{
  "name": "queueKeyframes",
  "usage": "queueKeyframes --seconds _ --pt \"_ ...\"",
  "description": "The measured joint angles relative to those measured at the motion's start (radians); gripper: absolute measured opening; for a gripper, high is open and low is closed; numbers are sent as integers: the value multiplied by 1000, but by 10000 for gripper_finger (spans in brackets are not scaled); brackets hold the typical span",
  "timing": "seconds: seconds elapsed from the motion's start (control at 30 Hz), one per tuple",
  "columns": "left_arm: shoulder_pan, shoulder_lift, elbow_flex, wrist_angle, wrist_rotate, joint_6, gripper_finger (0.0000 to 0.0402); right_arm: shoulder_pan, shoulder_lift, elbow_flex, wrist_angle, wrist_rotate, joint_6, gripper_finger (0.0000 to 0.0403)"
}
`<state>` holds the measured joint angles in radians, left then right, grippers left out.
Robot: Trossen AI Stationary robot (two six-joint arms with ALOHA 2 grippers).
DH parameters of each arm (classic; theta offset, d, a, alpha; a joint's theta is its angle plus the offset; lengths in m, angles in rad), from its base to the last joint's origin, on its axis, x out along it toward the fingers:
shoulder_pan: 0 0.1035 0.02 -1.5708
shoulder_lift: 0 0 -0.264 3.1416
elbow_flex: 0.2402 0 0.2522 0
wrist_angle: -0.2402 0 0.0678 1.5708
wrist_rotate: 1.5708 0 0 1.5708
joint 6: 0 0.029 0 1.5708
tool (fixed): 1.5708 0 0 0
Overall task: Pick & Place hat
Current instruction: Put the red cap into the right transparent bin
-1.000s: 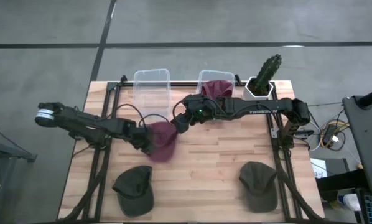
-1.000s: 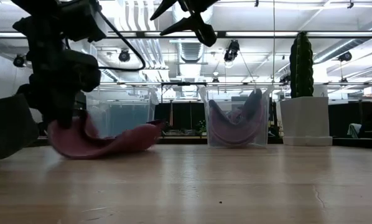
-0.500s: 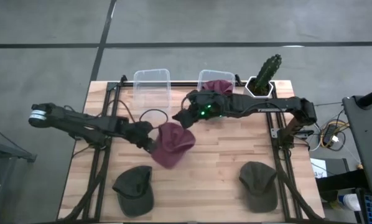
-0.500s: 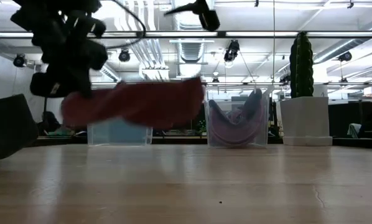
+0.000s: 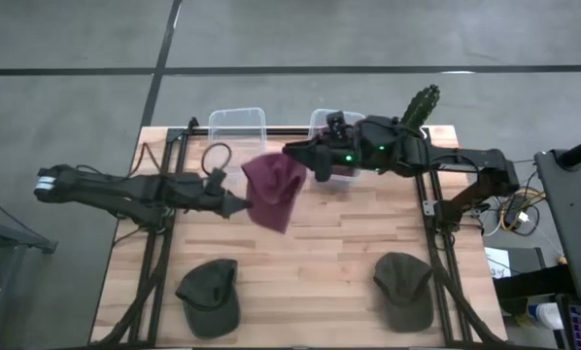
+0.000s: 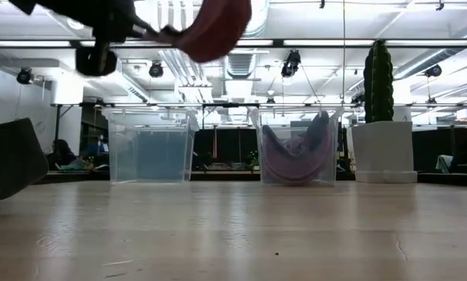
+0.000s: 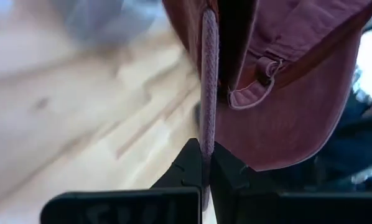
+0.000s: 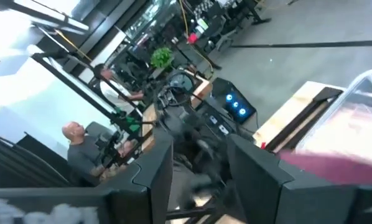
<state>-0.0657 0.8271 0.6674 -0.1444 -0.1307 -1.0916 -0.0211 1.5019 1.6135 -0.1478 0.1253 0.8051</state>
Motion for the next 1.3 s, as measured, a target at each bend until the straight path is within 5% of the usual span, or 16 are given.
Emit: queueKeyframes --seconds 0.47,0.9,1.3 --pt "6 5 350 -210 -415 391 7 75 -22 -1 -14 131 -184 139" --pt "46 -4 542 -292 -548 577 7 114 -12 -2 35 315 -414 141" --pt "48 58 557 -276 -561 589 7 112 63 -2 113 467 -548 160"
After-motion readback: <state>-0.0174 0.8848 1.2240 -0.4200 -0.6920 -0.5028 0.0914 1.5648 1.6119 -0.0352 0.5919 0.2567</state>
